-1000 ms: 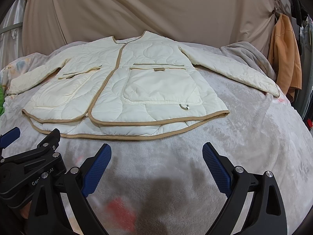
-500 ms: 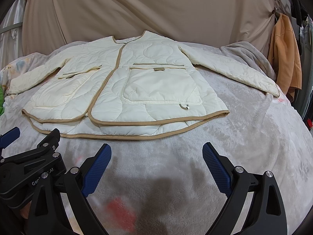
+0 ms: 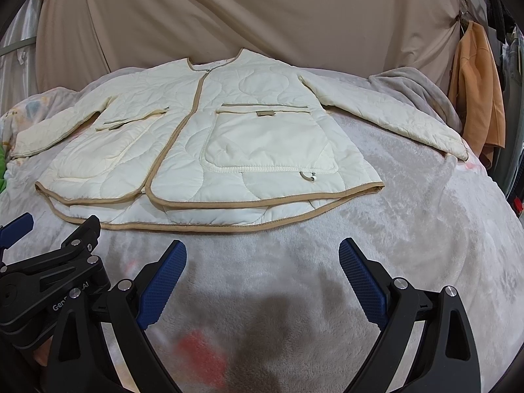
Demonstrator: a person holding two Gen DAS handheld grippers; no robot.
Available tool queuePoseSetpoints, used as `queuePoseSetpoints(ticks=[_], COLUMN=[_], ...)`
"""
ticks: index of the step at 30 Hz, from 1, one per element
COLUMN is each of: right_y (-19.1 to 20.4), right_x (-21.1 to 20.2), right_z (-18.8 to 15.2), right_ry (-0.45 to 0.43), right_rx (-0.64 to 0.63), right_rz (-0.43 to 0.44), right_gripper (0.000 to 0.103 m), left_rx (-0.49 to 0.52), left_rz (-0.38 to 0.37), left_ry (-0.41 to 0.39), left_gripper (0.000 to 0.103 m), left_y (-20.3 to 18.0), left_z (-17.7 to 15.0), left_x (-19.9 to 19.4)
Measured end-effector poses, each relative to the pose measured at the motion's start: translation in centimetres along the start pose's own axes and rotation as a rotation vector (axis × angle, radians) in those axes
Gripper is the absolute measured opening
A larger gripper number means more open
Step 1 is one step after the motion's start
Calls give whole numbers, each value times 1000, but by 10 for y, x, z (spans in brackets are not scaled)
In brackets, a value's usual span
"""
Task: Fold large clothes
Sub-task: 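Reach the right tool to the jacket's sleeve cuff and grasp it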
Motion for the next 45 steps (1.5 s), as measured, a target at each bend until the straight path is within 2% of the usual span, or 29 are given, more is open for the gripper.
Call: queuePoseSetpoints(ticks=[4, 7, 11, 14, 19, 22, 26, 33, 35, 37, 38, 39, 40, 42, 45], right_y=[-15, -50, -129, -199, -301, -342, -377, -402, -403, -402, -400, -399, -396, -385, -337], right_x=[9, 18, 45, 84, 158, 196, 232, 273, 277, 282, 285, 286, 287, 281, 249], right_z=[4, 21, 57, 82, 104, 107, 108, 118, 127, 141, 151, 158, 171, 198, 263], right_ry=[66, 99, 90, 96, 153, 187, 195, 193, 173, 162, 158, 153, 143, 98, -47], right_rx=[38, 92, 187, 292, 528, 646, 758, 872, 877, 863, 853, 845, 837, 815, 695], right_rz=[78, 81, -21, -121, -205, -221, -251, -248, -255, -255, -258, -251, -244, -223, -134], right_gripper=[92, 92, 92, 92, 92, 92, 92, 93, 86, 62, 53, 33, 18, 12, 11], left_rx=[-17, -39, -13, 0, 34, 43, 42, 56, 55, 52, 50, 48, 45, 37, 25], left_rz=[-62, -105, -59, -36, 5, 18, 31, 49, 51, 43, 36, 30, 27, 18, 17], left_ry=[-5, -28, -34, -66, -101, -106, -94, -54, -38, -20, -10, 0, 7, 20, 20], left_gripper=[97, 97, 98, 98, 98, 98, 98, 98, 98, 98, 98, 98, 98, 98, 98], left_y=[5, 15, 26, 33, 37, 38, 38, 39, 41, 44, 45, 47, 49, 54, 63], left_z=[1, 9, 39, 64, 95, 109, 122, 132, 133, 133, 132, 132, 132, 134, 139], left_x=[-4, -12, -13, -10, 7, 23, 46, 87, 96, 104, 108, 112, 114, 119, 120])
Point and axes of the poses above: each gripper's, at about its wrist camera, not at the fingertips, and x roughly the way its jaws point, y to its left, z to its top, the point moved 1 cm from there along x, roughly the way its jaws point, and after that the axes turned 12 degrees about -z, right-handed, at the moved point
